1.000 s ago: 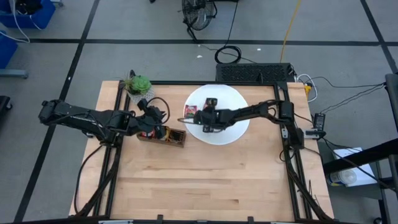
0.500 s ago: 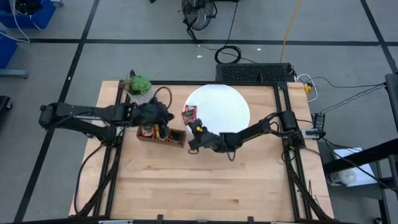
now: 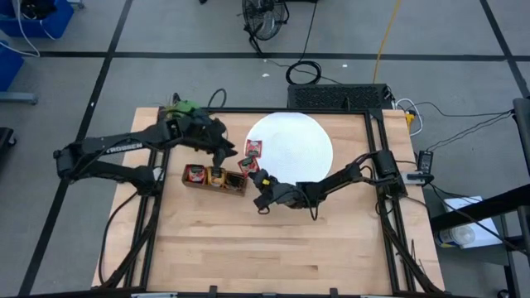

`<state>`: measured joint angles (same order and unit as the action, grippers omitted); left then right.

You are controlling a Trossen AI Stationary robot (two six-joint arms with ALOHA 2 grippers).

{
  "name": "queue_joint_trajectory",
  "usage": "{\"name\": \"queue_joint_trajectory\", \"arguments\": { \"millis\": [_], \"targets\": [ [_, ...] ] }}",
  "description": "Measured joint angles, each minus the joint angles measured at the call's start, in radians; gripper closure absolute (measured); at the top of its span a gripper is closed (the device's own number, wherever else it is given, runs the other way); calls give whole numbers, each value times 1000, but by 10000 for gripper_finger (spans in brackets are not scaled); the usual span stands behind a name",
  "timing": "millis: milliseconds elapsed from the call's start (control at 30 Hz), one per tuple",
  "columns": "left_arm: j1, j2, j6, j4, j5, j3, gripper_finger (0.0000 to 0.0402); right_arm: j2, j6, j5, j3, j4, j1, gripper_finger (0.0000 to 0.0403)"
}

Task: Pick & Place Tea
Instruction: Put the red tea bag into the left section of the wooden organizer

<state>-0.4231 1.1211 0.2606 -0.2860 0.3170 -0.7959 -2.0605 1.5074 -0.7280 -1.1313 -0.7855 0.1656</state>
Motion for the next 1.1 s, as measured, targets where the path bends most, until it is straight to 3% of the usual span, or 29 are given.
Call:
{"name": "queue_joint_trajectory", "arguments": {
  "millis": [133,267,533,767,1100],
  "targets": [
    [-4,85,68,18,122,-1,169,0,-21,0,0,-3,-1,403],
    [10,162,109,84,258,0,136,1,-29,1,0,6,-3,403],
    [23,194,118,163,268,0,133,1,-55,0,0,20,-2,403],
    [23,196,118,146,257,0,198,1,-52,0,0,26,-2,403],
    [19,204,46,135,250,0,384,1,-44,0,0,26,4,403]
  ]
}}
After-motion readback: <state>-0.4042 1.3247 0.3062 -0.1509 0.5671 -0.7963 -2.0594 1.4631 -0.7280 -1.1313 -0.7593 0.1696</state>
